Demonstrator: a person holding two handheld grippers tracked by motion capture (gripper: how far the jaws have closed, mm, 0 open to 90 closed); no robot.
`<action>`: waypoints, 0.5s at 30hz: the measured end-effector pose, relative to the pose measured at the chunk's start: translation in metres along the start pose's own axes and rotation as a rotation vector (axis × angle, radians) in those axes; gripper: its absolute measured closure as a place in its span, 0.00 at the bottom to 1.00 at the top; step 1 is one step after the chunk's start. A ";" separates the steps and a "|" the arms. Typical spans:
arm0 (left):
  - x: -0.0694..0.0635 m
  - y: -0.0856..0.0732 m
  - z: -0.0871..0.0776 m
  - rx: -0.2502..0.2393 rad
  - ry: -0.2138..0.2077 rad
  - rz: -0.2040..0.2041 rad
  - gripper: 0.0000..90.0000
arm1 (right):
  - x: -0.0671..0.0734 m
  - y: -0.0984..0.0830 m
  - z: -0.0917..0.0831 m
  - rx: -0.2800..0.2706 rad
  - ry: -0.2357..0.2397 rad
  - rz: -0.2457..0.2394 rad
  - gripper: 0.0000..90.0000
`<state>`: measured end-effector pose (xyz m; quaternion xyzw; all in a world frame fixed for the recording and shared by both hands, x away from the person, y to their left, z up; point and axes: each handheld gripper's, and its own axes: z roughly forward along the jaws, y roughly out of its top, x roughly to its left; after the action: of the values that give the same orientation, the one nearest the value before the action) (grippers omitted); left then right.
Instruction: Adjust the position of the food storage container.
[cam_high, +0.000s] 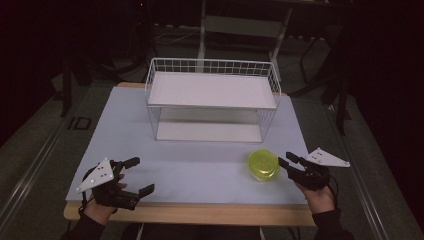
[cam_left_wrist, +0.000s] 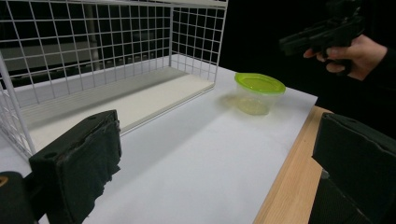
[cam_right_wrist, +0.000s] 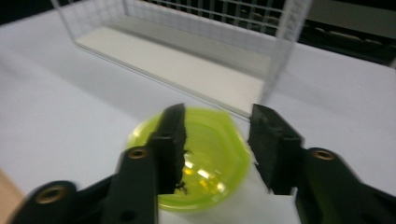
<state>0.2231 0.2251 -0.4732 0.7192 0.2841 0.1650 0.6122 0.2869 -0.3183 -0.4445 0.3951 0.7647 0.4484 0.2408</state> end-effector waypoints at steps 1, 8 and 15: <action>0.000 0.000 0.000 0.000 0.000 0.000 0.02 | 0.000 0.000 0.000 0.000 0.000 0.000 0.72; 0.000 0.000 0.001 0.003 -0.004 0.002 0.02 | -0.024 -0.023 0.014 0.126 -0.021 0.078 1.00; -0.001 0.000 0.001 0.005 -0.005 0.010 0.02 | -0.032 -0.041 0.029 0.199 -0.052 0.118 1.00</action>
<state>0.2232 0.2235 -0.4732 0.7227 0.2794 0.1653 0.6102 0.3108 -0.3417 -0.4939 0.4730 0.7744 0.3731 0.1933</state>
